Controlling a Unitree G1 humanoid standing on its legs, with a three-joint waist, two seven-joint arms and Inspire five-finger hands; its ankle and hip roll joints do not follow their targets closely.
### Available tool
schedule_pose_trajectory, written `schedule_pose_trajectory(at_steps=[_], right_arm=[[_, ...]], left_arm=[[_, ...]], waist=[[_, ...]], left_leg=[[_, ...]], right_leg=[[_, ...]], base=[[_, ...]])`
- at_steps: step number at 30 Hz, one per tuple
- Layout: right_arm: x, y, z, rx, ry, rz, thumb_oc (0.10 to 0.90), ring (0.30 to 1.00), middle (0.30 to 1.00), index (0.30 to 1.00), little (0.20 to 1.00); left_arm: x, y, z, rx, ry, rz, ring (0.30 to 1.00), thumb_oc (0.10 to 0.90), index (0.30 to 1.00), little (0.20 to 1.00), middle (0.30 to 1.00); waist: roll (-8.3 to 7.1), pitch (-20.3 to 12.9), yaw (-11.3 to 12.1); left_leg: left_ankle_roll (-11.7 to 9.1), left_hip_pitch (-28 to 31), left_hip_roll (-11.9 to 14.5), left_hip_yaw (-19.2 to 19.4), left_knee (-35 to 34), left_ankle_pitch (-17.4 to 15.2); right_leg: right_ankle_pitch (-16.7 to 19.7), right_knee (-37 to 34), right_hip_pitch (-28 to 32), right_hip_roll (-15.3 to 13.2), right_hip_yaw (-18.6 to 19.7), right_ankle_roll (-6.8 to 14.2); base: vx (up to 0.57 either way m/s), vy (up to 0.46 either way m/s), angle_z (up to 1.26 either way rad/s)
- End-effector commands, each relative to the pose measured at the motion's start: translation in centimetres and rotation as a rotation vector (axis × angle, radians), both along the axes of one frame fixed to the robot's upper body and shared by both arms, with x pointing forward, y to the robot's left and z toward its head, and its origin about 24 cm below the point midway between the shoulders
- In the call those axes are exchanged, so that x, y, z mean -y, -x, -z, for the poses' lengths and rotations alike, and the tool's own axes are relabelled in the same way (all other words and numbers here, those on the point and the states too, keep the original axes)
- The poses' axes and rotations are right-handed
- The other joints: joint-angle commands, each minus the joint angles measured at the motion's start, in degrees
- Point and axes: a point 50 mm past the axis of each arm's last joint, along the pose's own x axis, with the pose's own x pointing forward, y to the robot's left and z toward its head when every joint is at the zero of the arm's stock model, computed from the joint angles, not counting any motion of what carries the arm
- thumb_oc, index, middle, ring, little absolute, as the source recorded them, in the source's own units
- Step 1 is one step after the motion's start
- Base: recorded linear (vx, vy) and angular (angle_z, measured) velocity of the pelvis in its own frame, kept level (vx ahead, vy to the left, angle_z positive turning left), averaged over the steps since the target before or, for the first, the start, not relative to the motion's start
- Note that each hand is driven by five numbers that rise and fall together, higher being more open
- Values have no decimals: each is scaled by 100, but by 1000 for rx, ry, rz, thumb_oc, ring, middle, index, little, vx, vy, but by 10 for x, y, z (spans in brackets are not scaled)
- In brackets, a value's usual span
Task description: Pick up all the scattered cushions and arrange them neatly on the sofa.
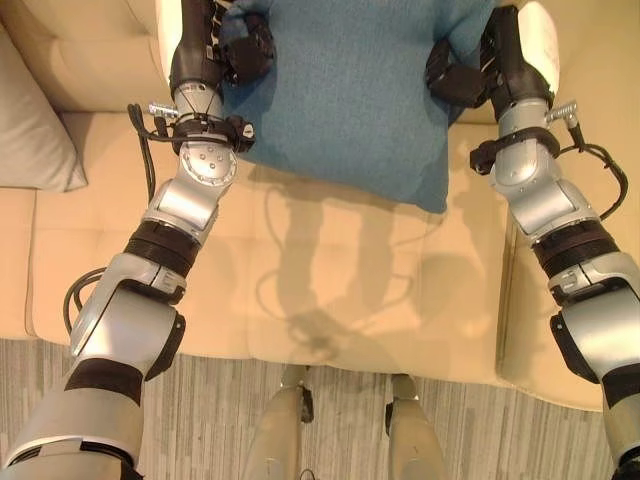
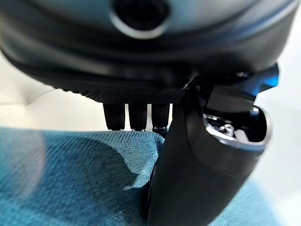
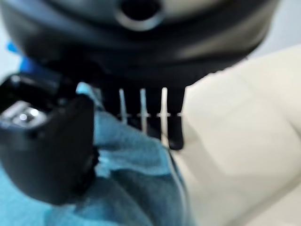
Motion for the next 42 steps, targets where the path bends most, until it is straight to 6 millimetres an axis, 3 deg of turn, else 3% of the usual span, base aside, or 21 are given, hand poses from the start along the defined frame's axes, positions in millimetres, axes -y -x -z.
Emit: schedule_pose_trajectory(at_steps=[1, 3, 7, 9, 10, 11, 14, 21, 22, 24, 26, 30, 36, 38, 39, 40, 41, 42], right_arm=[[1, 7, -55, 143, -65, 27, 400, 300, 300, 300, 300], [5, -1, -43, 53, -130, 64, 400, 300, 300, 300, 300], [12, -5, -34, -26, -125, 109, 400, 300, 300, 300, 300], [18, -6, -26, -77, -136, 129, 598, 596, 596, 596, 596], [19, -7, -22, -93, -154, 134, 800, 900, 900, 900, 900], [21, -8, -20, -108, -169, 139, 800, 900, 900, 900, 900], [26, -9, -11, -154, -209, 141, 800, 900, 900, 900, 900], [32, -8, 2, -132, -361, 101, 800, 900, 900, 900, 900], [36, -5, 3, -80, -442, 68, 800, 900, 900, 900, 900], [35, -4, 5, -64, -457, 50, 800, 900, 900, 900, 900], [40, 4, 4, 53, -622, -43, 800, 900, 900, 900, 900], [45, 16, 11, 187, -795, -143, 800, 900, 900, 900, 900], [79, 56, 47, 394, -931, -168, 800, 900, 900, 900, 900], [91, 71, 64, 416, -931, -137, 800, 900, 900, 900, 900], [91, 73, 69, 407, -930, -130, 800, 900, 900, 900, 900], [100, 80, 77, 400, -918, -99, 800, 900, 900, 900, 900], [111, 91, 102, 333, -892, -32, 800, 900, 900, 900, 900], [121, 97, 120, 268, -871, 35, 800, 900, 900, 900, 900]], left_arm=[[12, 7, -64, 152, 85, 54, 300, 400, 300, 300, 300], [7, -4, -53, 45, 343, 116, 300, 400, 300, 300, 300], [-10, -12, -37, -63, 409, 101, 300, 400, 300, 300, 300], [-20, -15, -29, -117, 409, 80, 302, 402, 302, 302, 302], [-24, -16, -23, -146, 415, 71, 766, 711, 766, 766, 766], [-29, -17, -19, -170, 422, 59, 900, 800, 900, 900, 900], [-41, -18, -8, -240, 434, 58, 900, 800, 900, 900, 900], [-70, -11, -13, -161, 567, 68, 900, 800, 900, 900, 900], [-87, -4, -18, -95, 628, 67, 900, 800, 900, 900, 900], [-90, -2, -16, -77, 647, 73, 900, 800, 900, 900, 900], [-109, 6, -11, -16, 709, 76, 900, 800, 900, 900, 900], [-119, 12, 4, 13, 746, 94, 900, 800, 900, 900, 900], [-139, 28, 66, -15, 813, 72, 900, 800, 900, 900, 900], [-143, 34, 95, -65, 822, 48, 900, 800, 900, 900, 900], [-142, 36, 100, -76, 821, 46, 900, 800, 900, 900, 900], [-146, 41, 117, -106, 837, 33, 900, 800, 900, 900, 900], [-149, 54, 157, -182, 871, 11, 900, 800, 900, 900, 900], [-151, 64, 182, -235, 905, -16, 900, 800, 900, 900, 900]], waist=[[62, -494, 108], [-4, -391, 104], [-62, -339, 80], [-76, -322, 90], [-78, -317, 88], [-79, -312, 89], [-53, -319, 110], [-29, -341, 126], [-9, -377, 147], [-9, -381, 150], [6, -394, 148], [12, -433, 136], [-7, -568, 32], [-59, -667, 11], [-56, -700, 16], [-99, -721, -2], [-154, -841, 0], [-188, -935, -2]], left_leg=[[-346, -138, 127, -71, -483, -709], [-378, -307, 137, -100, -510, -638], [-393, -487, 156, -114, -532, -571], [-390, -558, 153, -129, -527, -552], [-392, -591, 155, -134, -525, -542], [-392, -614, 146, -132, -526, -531], [-382, -637, 132, -131, -542, -505], [-373, -455, 117, -138, -578, -540], [-365, -356, 118, -133, -597, -573], [-359, -332, 123, -134, -595, -555], [-351, -174, 127, -149, -555, -675], [-328, -85, 143, -147, -466, -720], [-274, 141, 200, -150, -250, -911], [-260, 247, 221, -155, -211, -970], [-260, 278, 218, -159, -208, -981], [-249, 336, 235, -162, -190, -1006], [-229, 510, 242, -172, -155, -1083], [-224, 706, 247, -164, -148, -1181]], right_leg=[[-627, 580, -458, 3, -8, 200], [-565, 519, -570, 24, -76, 209], [-490, 454, -696, 41, -115, 230], [-466, 426, -752, 53, -125, 231], [-454, 416, -769, 51, -132, 235], [-440, 412, -788, 59, -127, 234], [-425, 404, -805, 63, -138, 239], [-504, 442, -686, 83, -141, 218], [-555, 460, -611, 86, -135, 209], [-538, 469, -601, 92, -130, 203], [-640, 527, -493, 87, -123, 173], [-659, 557, -402, 94, -100, 140], [-801, 662, -167, 109, -111, 44], [-842, 686, -37, 118, -129, 24], [-851, 684, -1, 115, -135, 23], [-865, 698, 51, 133, -151, 16], [-902, 704, 240, 150, -172, -5], [-974, 707, 420, 141, -196, -5]], base=[[-20, -31, 21], [-53, -63, -20], [-23, -32, 5], [-7, -24, 33], [0, 0, 0], [-3, 6, -7], [-2, 2, -16], [0, -2, 0], [0, 0, 0], [-2, 5, 2], [42, 5, -2], [12, 1, 0], [20, -5, 2], [45, -33, 0], [33, -36, -1], [64, -47, -1], [134, -57, 1], [126, -46, 0]])
